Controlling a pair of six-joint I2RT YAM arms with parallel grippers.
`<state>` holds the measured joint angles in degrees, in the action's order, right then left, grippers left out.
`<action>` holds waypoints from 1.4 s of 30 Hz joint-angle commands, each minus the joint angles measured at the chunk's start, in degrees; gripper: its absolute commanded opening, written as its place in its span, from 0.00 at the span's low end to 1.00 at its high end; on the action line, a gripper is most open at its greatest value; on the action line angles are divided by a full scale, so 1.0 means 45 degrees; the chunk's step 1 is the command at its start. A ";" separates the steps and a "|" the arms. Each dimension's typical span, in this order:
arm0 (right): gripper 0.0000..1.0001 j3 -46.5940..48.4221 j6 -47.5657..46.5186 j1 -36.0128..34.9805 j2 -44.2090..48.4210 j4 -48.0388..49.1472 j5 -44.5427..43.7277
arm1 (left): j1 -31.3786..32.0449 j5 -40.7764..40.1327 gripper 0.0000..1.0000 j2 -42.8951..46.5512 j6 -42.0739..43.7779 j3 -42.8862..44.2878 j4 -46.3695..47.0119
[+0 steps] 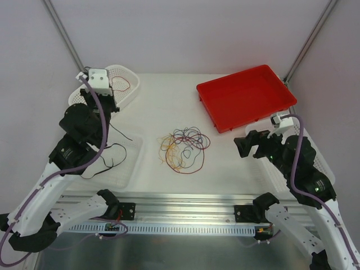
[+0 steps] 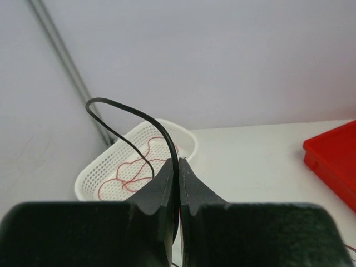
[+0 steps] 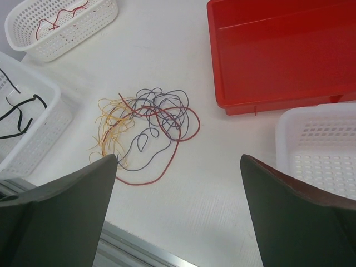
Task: Untangle the cables
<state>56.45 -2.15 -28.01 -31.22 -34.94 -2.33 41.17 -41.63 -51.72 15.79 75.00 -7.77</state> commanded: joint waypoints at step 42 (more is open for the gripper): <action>0.97 -0.2778 0.1279 -0.0221 -0.2866 0.2842 0.3447 | -1.2058 0.9754 0.07 -0.2252 -0.8841 -0.7644 -0.4133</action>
<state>44.01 2.90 -28.49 -43.51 -26.57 11.33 -12.49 -6.02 -58.65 -21.10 39.55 -26.24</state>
